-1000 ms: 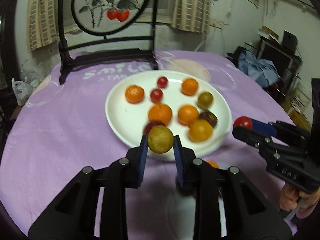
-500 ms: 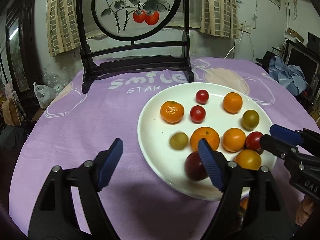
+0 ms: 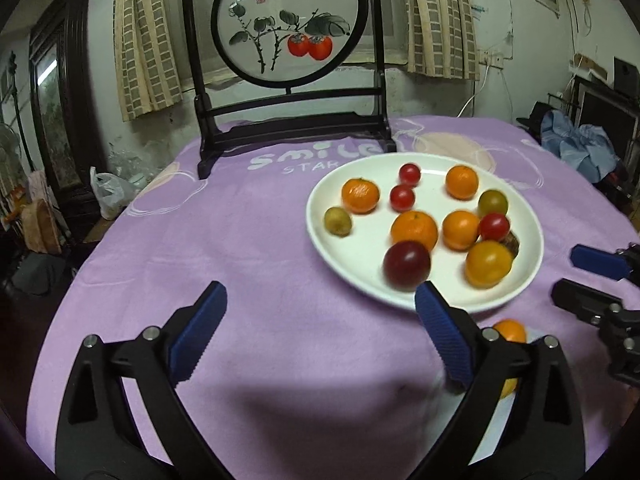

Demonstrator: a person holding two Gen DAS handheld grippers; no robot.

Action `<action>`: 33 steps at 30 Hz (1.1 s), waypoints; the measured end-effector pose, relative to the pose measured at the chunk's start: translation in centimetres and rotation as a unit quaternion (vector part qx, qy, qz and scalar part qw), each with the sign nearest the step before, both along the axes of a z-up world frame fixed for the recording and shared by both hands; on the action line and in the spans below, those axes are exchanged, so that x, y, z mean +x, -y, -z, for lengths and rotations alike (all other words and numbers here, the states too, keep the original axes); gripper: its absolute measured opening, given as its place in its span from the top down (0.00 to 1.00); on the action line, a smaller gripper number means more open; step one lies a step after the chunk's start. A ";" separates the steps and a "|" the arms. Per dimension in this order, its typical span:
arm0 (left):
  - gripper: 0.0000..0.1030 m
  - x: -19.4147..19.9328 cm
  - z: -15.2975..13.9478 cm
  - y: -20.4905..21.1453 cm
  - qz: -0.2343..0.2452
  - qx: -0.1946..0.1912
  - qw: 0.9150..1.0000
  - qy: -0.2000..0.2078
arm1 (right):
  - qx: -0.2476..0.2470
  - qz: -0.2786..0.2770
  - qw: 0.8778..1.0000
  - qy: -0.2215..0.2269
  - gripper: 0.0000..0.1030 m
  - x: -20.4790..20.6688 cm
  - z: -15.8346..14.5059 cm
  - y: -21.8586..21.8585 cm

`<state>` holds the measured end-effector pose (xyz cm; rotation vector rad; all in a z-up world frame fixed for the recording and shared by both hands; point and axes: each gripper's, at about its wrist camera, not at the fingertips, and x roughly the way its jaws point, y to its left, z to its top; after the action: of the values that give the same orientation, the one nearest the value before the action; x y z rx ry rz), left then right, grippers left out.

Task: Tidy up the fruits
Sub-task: 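Grasp a passion fruit with the right tool while the left grasps another passion fruit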

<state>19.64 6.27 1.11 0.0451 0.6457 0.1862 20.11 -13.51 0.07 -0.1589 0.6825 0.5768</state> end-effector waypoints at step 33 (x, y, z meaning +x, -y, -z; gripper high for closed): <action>0.05 -0.8 0.5 -1.3 -0.006 -0.032 0.999 -0.032 | -0.094 -0.091 0.990 -0.051 0.54 -1.7 4.1 -3.0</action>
<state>18.83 7.58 0.61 -0.0139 0.7155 0.1770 18.44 -10.47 -3.99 -0.3735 0.8281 0.6987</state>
